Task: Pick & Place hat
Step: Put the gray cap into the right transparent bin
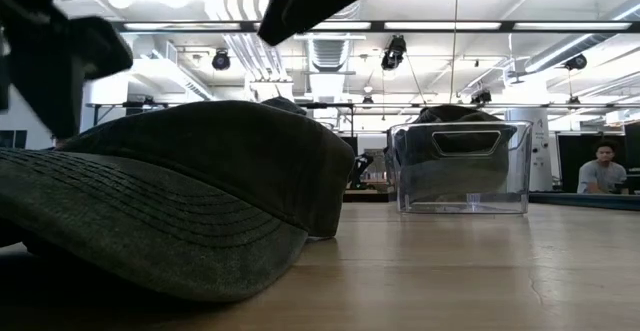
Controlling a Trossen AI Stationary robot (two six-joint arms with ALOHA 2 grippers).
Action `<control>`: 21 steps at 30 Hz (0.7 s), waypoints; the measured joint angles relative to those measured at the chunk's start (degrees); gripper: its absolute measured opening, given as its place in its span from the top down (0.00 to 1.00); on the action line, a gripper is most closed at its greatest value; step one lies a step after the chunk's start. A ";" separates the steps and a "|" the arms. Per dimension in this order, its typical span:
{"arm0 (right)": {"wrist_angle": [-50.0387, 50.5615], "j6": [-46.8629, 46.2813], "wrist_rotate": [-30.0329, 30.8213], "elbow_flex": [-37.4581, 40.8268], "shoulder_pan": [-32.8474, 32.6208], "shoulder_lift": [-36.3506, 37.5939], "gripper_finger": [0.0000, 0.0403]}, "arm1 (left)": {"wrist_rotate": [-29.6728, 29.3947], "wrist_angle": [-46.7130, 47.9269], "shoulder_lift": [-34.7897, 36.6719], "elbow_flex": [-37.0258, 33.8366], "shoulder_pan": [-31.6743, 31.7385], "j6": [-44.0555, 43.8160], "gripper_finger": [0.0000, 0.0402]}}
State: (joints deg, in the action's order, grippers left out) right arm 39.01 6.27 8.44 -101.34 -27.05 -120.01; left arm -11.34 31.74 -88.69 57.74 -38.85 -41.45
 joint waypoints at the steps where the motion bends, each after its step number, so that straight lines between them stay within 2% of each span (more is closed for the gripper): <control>1: 0.20 0.19 -0.30 -0.39 0.01 -0.57 0.60 | 0.42 -0.39 -0.92 0.00 0.00 -0.13 0.50; 7: 0.88 3.32 -1.18 -1.90 0.01 -4.21 0.60 | 1.38 -3.51 -4.64 0.00 0.00 -1.38 0.50; 12: 0.99 4.95 2.69 -2.80 0.02 -4.92 0.60 | 0.72 -6.67 -5.61 0.02 -0.02 -1.81 0.50; 18: 0.93 7.77 3.11 -4.46 0.02 -4.35 0.60 | -4.14 -8.22 -5.68 0.02 0.02 -1.79 0.50; 21: 0.77 9.06 3.06 -4.07 0.35 -5.20 0.60 | -4.41 -10.74 -5.68 0.02 0.09 -1.44 0.50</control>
State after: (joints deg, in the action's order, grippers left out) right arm 39.78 15.33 11.50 -105.41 -26.70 -125.20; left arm -15.74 21.01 -94.37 57.76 -38.76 -42.89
